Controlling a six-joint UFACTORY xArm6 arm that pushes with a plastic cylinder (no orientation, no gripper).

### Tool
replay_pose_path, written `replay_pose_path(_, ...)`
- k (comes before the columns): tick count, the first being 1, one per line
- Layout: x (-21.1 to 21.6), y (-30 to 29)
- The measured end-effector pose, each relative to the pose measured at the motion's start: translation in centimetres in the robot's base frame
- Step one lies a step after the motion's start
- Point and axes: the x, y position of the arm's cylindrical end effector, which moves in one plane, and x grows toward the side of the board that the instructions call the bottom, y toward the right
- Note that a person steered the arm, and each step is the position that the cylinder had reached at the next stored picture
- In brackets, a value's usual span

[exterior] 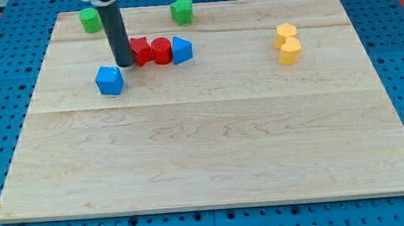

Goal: Place the red star in between green star and yellow blocks

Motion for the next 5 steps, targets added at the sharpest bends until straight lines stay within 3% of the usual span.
replay_pose_path(1, -2.6, 0.9)
replay_pose_path(5, -5.2, 2.4)
